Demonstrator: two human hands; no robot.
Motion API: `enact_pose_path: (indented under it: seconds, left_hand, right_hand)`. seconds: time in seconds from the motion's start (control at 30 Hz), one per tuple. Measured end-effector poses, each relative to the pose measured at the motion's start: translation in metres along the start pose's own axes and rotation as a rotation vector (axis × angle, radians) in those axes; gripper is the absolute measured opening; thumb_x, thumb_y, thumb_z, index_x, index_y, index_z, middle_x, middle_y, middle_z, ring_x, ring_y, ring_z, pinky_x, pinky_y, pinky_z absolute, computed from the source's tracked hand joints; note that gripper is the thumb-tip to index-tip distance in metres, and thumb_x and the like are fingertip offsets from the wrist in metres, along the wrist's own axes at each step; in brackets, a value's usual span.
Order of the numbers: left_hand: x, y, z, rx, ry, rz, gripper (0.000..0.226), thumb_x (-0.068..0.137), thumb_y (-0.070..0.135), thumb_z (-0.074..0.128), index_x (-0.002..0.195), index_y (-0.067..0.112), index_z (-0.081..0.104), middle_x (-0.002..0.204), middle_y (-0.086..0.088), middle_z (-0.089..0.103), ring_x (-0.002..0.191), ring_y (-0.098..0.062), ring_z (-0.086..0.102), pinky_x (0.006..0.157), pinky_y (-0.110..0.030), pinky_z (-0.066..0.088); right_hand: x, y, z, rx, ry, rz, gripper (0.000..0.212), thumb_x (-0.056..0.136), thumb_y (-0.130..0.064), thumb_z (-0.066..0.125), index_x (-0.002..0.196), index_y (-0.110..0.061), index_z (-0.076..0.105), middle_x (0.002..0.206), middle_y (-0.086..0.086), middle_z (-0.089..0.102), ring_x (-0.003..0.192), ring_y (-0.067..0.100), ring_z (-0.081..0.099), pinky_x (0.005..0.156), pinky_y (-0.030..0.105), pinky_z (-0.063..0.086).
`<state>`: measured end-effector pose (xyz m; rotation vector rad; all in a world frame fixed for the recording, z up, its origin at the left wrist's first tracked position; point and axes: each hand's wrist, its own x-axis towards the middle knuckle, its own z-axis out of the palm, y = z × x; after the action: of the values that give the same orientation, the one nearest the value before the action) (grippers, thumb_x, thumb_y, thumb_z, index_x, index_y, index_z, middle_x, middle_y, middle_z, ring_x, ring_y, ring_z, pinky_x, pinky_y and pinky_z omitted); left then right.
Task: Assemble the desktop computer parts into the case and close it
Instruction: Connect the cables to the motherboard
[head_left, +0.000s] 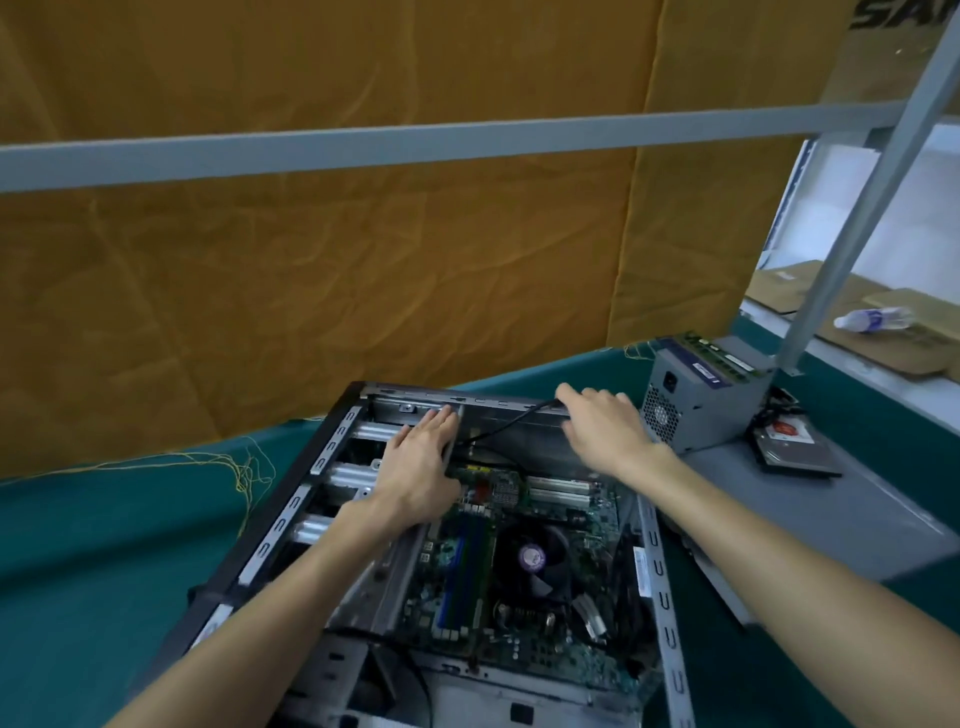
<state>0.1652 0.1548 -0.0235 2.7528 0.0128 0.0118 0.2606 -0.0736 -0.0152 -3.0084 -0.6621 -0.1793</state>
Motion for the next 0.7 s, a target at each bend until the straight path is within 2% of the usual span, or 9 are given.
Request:
enact_pose_path:
  seconds: [0.07, 0.2, 0.27, 0.33, 0.37, 0.43, 0.53, 0.63, 0.7]
  left_hand:
    - [0.008, -0.001, -0.005, -0.004, -0.060, 0.075, 0.096, 0.075, 0.000, 0.058, 0.162, 0.019, 0.021, 0.170, 0.004, 0.013, 0.157, -0.013, 0.007, 0.126, -0.039, 0.010]
    - [0.027, 0.004, -0.013, 0.006, -0.186, 0.273, 0.099, 0.073, -0.013, 0.048, 0.161, 0.024, 0.025, 0.169, 0.006, 0.018, 0.156, -0.012, 0.012, 0.126, -0.034, 0.017]
    - [0.032, 0.009, -0.009, 0.054, -0.143, 0.341, 0.100, 0.074, -0.016, 0.047, 0.160, 0.032, 0.028, 0.168, 0.009, 0.021, 0.154, -0.014, 0.020, 0.122, -0.034, 0.028]
    - [0.030, 0.011, 0.001, 0.117, -0.038, 0.358, 0.097, 0.079, -0.017, 0.046, 0.159, 0.034, 0.029, 0.168, 0.009, 0.020, 0.151, -0.020, 0.030, 0.113, -0.038, 0.039]
    - [0.027, 0.010, 0.007, 0.133, 0.006, 0.348, 0.094, 0.083, -0.016, 0.046, 0.160, 0.033, 0.026, 0.169, 0.006, 0.018, 0.150, -0.024, 0.031, 0.113, -0.040, 0.039]
    - [0.020, 0.005, 0.019, 0.173, 0.060, 0.334, 0.083, 0.095, -0.009, 0.047, 0.163, 0.028, 0.015, 0.170, 0.001, 0.012, 0.155, -0.024, 0.021, 0.121, -0.040, 0.029]
    - [0.018, -0.002, 0.022, 0.218, 0.095, 0.373, 0.070, 0.105, 0.004, 0.046, 0.164, 0.025, 0.013, 0.170, 0.001, 0.014, 0.157, -0.019, 0.012, 0.127, -0.038, 0.017]
    - [0.024, -0.002, 0.014, 0.138, 0.022, 0.451, 0.055, 0.110, 0.016, 0.039, 0.162, 0.023, 0.023, 0.169, 0.002, 0.018, 0.157, -0.021, 0.012, 0.127, -0.038, 0.015]
    - [0.027, 0.000, 0.012, 0.109, -0.014, 0.493, 0.052, 0.111, 0.019, 0.038, 0.161, 0.021, 0.026, 0.169, 0.003, 0.019, 0.157, -0.020, 0.012, 0.127, -0.038, 0.016]
  right_hand:
    - [-0.016, 0.004, -0.001, -0.010, 0.032, 0.061, 0.023, 0.097, -0.006, 0.054, 0.117, -0.015, 0.046, 0.097, 0.010, 0.063, 0.096, 0.034, 0.061, 0.079, 0.040, 0.037]
    - [-0.064, 0.007, -0.004, -0.103, -0.016, 0.233, 0.044, 0.085, 0.004, 0.056, 0.123, -0.017, 0.046, 0.093, 0.008, 0.069, 0.078, 0.029, 0.061, 0.061, 0.035, 0.035]
    - [-0.080, 0.008, -0.008, -0.109, -0.100, 0.309, 0.042, 0.089, -0.003, 0.056, 0.127, -0.018, 0.045, 0.098, 0.005, 0.069, 0.065, 0.023, 0.051, 0.052, 0.032, 0.032]
    - [-0.083, 0.007, -0.012, -0.093, -0.152, 0.334, 0.033, 0.093, -0.012, 0.055, 0.125, -0.017, 0.048, 0.101, 0.004, 0.068, 0.068, 0.022, 0.049, 0.053, 0.031, 0.033]
    - [-0.080, 0.004, -0.014, -0.065, -0.152, 0.310, 0.028, 0.095, -0.015, 0.055, 0.123, -0.015, 0.050, 0.097, 0.004, 0.065, 0.071, 0.023, 0.051, 0.053, 0.030, 0.033]
    - [-0.072, -0.004, -0.016, 0.021, -0.116, 0.225, 0.019, 0.099, -0.019, 0.054, 0.116, -0.012, 0.049, 0.087, 0.004, 0.061, 0.072, 0.025, 0.055, 0.048, 0.030, 0.032]
    - [-0.067, -0.012, -0.015, 0.066, -0.038, 0.189, 0.005, 0.100, -0.009, 0.053, 0.101, -0.012, 0.050, 0.091, 0.012, 0.068, 0.081, 0.031, 0.066, 0.059, 0.035, 0.045]
    - [-0.072, -0.010, -0.012, 0.094, -0.028, 0.265, 0.015, 0.098, 0.000, 0.051, 0.107, -0.009, 0.058, 0.096, 0.017, 0.070, 0.090, 0.036, 0.067, 0.068, 0.043, 0.056]
    - [-0.078, -0.009, -0.010, 0.087, -0.021, 0.300, 0.019, 0.098, 0.001, 0.051, 0.113, -0.006, 0.059, 0.097, 0.017, 0.070, 0.085, 0.034, 0.063, 0.063, 0.040, 0.051]
